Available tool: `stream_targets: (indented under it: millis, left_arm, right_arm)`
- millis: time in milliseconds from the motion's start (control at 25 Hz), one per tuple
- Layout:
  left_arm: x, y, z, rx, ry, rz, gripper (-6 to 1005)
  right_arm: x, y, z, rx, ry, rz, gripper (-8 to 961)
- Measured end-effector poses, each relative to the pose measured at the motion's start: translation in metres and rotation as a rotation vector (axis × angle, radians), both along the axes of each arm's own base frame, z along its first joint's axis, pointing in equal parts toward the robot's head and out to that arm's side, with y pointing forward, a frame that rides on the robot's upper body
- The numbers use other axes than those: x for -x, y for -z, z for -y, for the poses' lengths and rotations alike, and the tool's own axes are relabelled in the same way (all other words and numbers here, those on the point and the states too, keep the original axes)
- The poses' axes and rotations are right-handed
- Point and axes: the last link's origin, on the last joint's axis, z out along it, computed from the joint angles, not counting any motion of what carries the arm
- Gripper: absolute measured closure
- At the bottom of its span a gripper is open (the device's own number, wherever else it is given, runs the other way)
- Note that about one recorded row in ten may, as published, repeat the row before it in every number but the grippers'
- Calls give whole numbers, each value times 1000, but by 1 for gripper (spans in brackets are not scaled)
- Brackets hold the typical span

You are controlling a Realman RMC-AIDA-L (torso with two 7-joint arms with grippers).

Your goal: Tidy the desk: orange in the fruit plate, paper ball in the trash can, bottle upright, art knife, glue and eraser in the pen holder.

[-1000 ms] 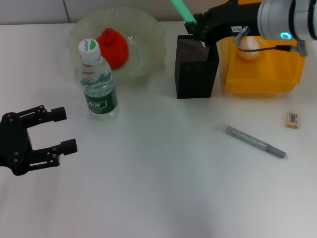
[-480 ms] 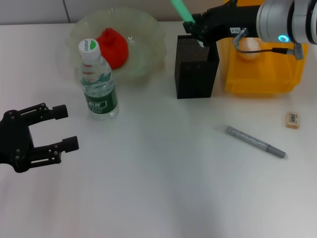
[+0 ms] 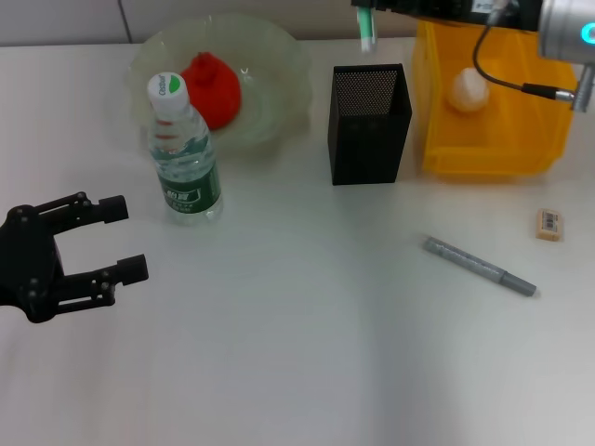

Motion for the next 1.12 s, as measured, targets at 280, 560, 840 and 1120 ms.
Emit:
stream_targets:
  millis: [280, 560, 840, 1120]
  left_arm:
    - [-2, -3, -2, -3, 19, -8, 197]
    - [-4, -6, -6, -7, 41, -23, 197]
    - [-9, -8, -12, -23, 65, -39, 197]
    - [-10, -6, -12, -40, 48, -10, 197]
  right_arm:
    - [-16, -4, 14, 80, 63, -387, 779]
    - [-22, 14, 23, 103, 64, -537, 779]
    - [-20, -5, 21, -71, -151, -232, 779]
    - [-2, -26, 18, -172, -426, 250, 778]
